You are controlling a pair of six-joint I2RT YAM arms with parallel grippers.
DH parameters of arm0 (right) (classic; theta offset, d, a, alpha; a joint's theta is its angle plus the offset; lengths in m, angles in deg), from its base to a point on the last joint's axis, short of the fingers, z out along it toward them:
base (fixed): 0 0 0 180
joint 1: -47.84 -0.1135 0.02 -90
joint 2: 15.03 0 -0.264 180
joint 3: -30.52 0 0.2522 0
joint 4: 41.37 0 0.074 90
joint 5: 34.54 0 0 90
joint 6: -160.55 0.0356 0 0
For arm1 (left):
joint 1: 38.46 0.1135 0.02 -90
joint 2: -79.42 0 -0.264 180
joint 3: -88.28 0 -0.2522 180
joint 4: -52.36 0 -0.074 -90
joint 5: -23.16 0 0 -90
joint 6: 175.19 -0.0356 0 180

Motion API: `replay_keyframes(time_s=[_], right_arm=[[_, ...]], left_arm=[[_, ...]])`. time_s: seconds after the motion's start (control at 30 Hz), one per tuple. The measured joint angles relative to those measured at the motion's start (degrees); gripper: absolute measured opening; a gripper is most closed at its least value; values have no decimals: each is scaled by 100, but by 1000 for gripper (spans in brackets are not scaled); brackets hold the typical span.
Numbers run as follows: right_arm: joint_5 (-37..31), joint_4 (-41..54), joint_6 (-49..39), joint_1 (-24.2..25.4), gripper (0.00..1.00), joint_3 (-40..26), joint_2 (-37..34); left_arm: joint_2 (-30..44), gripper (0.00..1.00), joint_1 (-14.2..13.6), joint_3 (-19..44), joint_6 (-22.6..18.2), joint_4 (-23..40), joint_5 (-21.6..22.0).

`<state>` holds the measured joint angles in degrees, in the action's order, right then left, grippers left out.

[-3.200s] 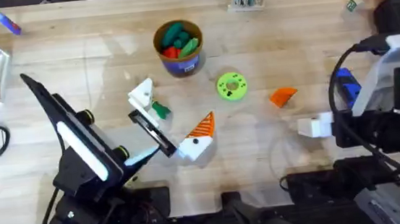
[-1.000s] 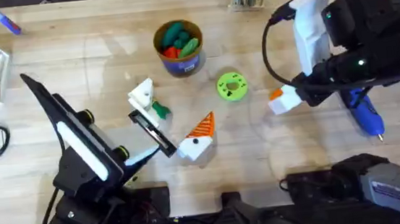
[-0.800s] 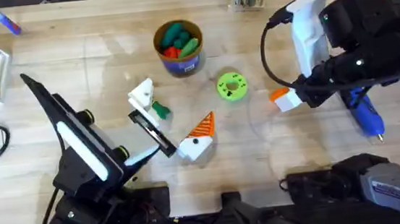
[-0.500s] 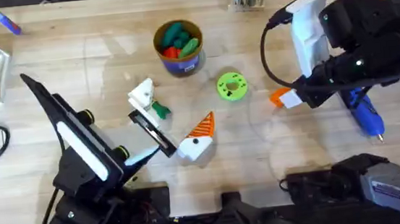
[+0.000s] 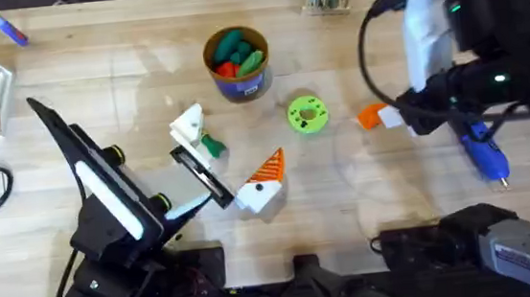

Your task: Pick up the gripper from the table and insert it into the empty holder that is missing its gripper. Then pick up a screw, insert it into the mounting hole, and use the screwdriver to tighten it. Finally, clean up the table by picking up the vegetable and placing it into the bucket.

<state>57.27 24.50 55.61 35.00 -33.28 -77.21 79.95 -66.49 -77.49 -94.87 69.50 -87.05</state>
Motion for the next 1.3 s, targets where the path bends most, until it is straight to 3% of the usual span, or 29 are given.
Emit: replay_keyframes(time_s=[0.1,0.23,0.43,0.67,0.93,1.07,1.3], right_arm=[[397,-308,123,18,10,-131,622],[1424,-787,517,144,9,-163,1260],[3231,-1139,1407,188,9,46,1269],[5140,-1163,1852,188,9,209,389],[6690,-1715,1995,188,9,211,-960],[7189,-1981,2151,188,9,211,-1564],[7772,-2753,2615,110,9,211,-2370]], left_arm=[[0,987,0,0,0,0,0],[0,988,0,0,0,0,-2],[0,986,0,0,-1,1,-1],[0,985,0,0,0,0,-6],[0,987,0,0,31,-13,-247],[0,988,0,0,138,-20,-511],[0,988,0,0,809,-120,-729]])
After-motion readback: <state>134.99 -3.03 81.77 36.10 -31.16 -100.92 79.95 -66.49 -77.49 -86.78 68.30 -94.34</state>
